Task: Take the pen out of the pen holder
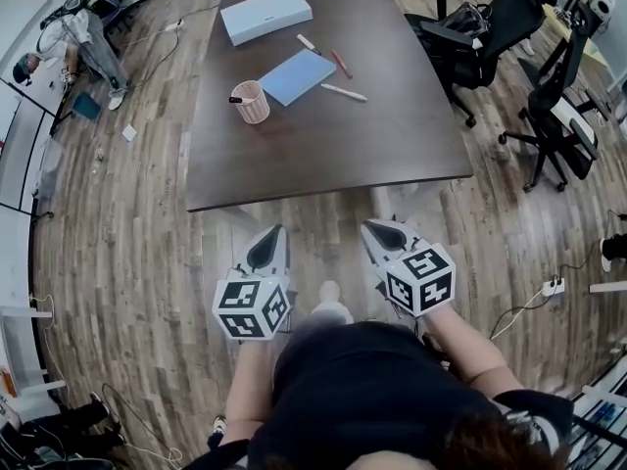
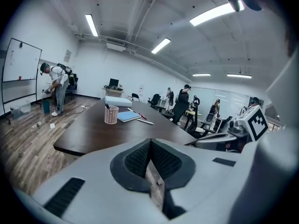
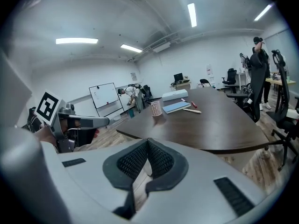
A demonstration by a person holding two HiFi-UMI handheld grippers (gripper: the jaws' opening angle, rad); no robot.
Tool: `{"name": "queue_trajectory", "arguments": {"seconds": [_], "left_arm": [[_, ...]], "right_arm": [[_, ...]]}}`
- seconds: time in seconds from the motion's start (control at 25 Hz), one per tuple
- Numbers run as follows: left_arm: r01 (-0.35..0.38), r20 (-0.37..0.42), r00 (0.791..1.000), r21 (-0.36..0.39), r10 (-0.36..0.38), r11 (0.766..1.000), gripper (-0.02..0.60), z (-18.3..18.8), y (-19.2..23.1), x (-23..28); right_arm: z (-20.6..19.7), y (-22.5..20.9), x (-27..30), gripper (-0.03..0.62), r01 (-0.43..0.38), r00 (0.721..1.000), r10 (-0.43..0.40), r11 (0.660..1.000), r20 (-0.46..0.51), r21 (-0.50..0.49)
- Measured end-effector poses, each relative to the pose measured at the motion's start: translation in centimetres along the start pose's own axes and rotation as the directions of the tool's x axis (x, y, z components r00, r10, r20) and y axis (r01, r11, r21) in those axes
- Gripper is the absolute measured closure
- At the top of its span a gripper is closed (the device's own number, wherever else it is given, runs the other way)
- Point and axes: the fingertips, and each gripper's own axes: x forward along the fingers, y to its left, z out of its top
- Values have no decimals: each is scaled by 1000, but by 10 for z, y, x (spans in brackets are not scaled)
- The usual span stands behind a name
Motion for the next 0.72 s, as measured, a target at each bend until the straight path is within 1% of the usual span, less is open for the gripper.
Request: {"name": "queue_trajectory", "arguments": {"seconds": [0.28, 0.52, 0.64, 0.72], "left_arm": [[29, 10, 1000, 14, -30, 999, 555, 27, 52, 26], [26, 6, 1000, 76, -26, 997, 554, 41, 85, 51], [42, -1, 999, 52, -42, 998, 554, 42, 95, 63], [37, -3, 999, 45, -37, 998, 554, 43, 100, 73]], "right_arm": [[25, 4, 58, 576, 7, 1000, -7, 1000, -14, -14], [41, 2, 89, 576, 25, 999, -25, 999, -28, -21], [45, -3, 101, 576, 27, 998, -29, 999, -47, -33], [49, -11, 109, 576, 26, 998, -28, 999, -55, -38]]}}
